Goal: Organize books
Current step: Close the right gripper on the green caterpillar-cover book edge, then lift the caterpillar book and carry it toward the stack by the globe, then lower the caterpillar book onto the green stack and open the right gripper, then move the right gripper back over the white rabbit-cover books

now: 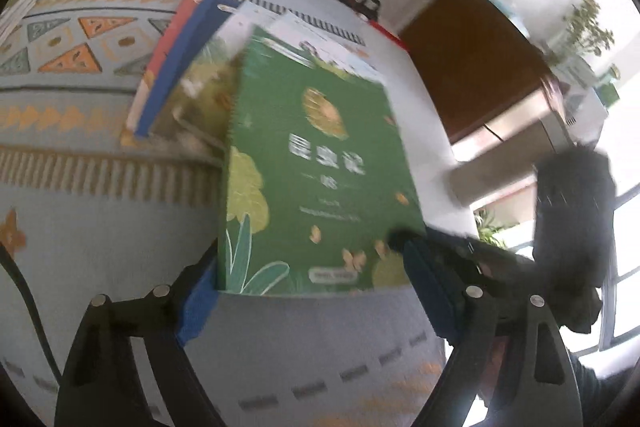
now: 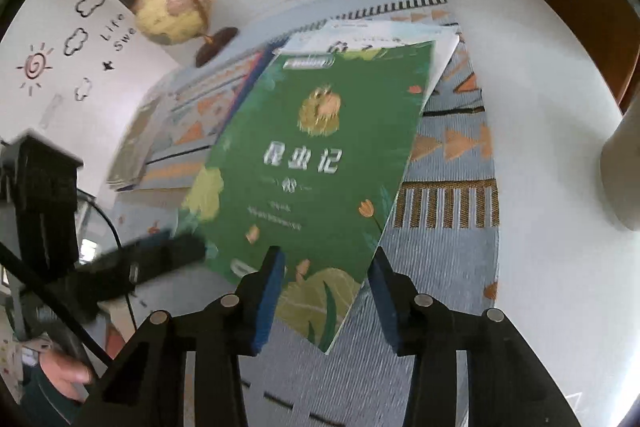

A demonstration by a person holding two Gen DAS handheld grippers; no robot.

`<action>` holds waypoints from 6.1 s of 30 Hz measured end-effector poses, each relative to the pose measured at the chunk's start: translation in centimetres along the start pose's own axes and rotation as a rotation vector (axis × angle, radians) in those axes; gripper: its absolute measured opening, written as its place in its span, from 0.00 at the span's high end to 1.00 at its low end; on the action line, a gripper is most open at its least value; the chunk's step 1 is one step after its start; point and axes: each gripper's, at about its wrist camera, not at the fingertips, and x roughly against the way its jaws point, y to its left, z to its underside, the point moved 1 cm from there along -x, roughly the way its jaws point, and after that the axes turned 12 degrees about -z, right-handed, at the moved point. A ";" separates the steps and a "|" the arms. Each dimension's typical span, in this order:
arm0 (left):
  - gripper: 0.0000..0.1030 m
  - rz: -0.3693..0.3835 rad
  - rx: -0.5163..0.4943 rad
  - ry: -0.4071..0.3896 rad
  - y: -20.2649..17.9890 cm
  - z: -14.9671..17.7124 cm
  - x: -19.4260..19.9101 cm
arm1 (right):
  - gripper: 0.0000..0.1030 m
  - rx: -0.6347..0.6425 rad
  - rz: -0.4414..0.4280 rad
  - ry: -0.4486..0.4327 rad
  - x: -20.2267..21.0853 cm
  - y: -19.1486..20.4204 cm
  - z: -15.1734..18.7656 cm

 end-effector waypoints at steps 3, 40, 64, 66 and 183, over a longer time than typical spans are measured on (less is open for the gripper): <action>0.18 -0.008 0.020 -0.029 -0.2 1.2 0.5 | 0.59 0.034 0.034 0.016 -0.4 0.1 0.0; 0.22 0.026 0.110 -0.001 -0.4 1.5 -2.8 | 0.85 -0.049 -0.199 0.027 -1.5 -2.9 0.0; 0.22 0.254 0.283 -0.092 2.8 0.3 3.9 | 0.83 0.598 0.186 -0.056 -0.4 9.0 2.3; 0.22 0.255 0.300 -0.105 3.7 0.2 4.9 | 0.83 0.615 0.178 -0.064 -0.7 10.0 2.1; 0.02 -0.490 0.176 -0.231 -9.0 1.1 13.0 | 0.37 0.480 0.282 -0.082 6.7 5.4 -2.8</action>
